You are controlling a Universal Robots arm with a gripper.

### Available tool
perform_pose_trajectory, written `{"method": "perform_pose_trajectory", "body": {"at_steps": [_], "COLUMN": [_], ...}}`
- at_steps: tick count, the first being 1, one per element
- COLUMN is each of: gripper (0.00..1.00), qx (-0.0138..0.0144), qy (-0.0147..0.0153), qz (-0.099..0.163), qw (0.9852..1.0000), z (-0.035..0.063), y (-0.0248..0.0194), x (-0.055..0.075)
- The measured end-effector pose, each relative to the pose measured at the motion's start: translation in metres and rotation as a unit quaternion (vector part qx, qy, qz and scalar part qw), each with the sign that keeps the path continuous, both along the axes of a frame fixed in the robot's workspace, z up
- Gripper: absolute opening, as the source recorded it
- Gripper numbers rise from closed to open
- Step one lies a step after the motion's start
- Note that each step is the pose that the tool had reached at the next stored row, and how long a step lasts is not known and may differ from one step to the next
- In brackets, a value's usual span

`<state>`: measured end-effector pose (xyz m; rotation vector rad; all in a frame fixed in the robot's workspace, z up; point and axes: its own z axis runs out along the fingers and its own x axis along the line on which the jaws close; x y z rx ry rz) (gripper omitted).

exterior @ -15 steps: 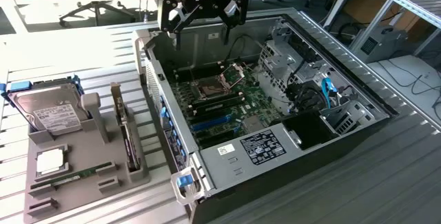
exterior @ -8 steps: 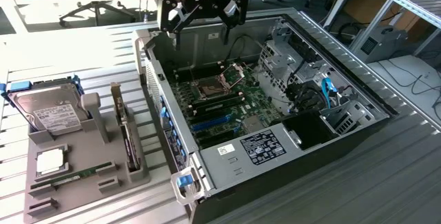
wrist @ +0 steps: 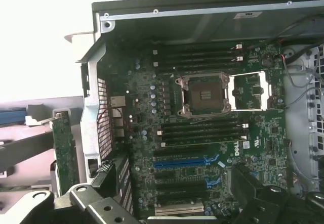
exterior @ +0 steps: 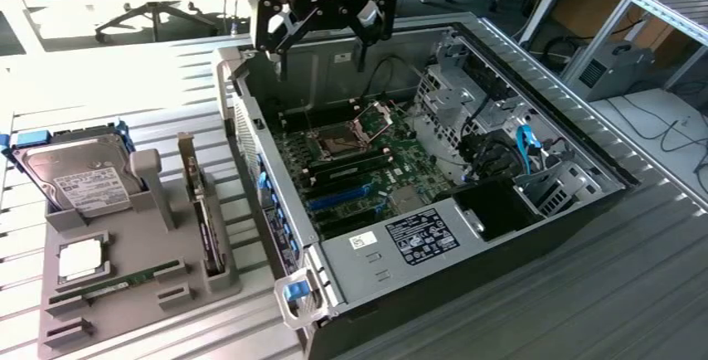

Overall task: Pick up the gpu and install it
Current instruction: 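Reach for the gpu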

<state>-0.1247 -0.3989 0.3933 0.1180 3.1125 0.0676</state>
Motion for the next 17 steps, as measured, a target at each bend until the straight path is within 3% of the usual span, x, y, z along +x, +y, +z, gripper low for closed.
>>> {"method": "perform_pose_trajectory", "body": {"at_steps": [17], "gripper": [0.99], "qx": [0.0], "qy": [0.0], "qz": [0.0], "qw": [1.0], "z": [0.0], "y": [0.0], "x": [-0.0064]}}
